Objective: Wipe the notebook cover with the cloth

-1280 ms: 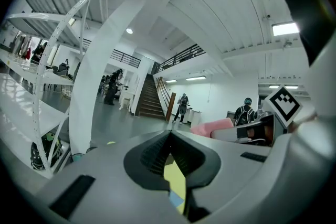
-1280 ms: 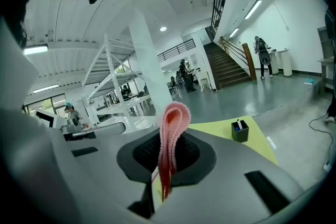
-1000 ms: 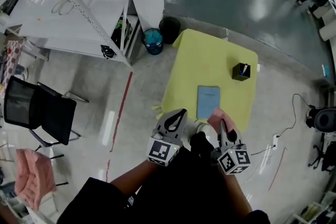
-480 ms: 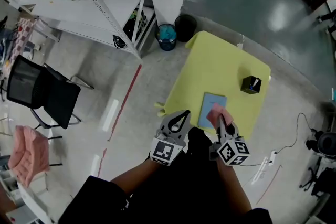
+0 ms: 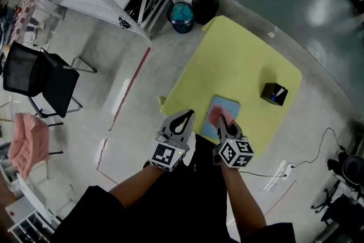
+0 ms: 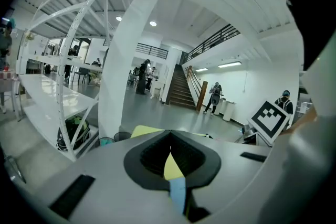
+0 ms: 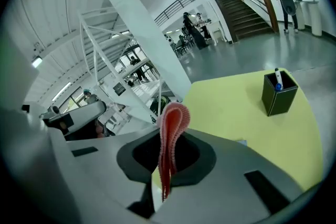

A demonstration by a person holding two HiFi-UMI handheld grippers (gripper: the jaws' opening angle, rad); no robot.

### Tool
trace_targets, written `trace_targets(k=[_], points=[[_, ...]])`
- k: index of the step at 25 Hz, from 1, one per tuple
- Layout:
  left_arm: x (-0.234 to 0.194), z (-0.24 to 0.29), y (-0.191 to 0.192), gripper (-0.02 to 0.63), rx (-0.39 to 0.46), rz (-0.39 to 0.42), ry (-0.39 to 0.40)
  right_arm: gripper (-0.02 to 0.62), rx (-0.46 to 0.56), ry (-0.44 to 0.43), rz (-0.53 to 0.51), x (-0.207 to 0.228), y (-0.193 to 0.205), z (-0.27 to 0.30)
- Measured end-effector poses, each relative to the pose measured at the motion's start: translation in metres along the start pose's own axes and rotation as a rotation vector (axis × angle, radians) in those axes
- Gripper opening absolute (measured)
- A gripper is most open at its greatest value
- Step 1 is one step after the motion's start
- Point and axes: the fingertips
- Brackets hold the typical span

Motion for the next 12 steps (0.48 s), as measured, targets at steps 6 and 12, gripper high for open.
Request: trace_targets(k=[6,12], points=[[-0.003,0.035,0.029,0.008,-0.024,-0.044,-0.042,0.035,-0.094,-0.045,0.036,0.035,0.018,0.049],[-0.011,0.059,0.045,0.008,-0.036,-0.077,-0.064,0.035,-0.165,-0.063,0.068,0.057,0.043,0.091]])
Point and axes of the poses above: the fingertips, and each gripper's own axes: z forward along the fingers, x to its right, y out of its underside, and after that the axes turned 2 degrees about -y, right-handed
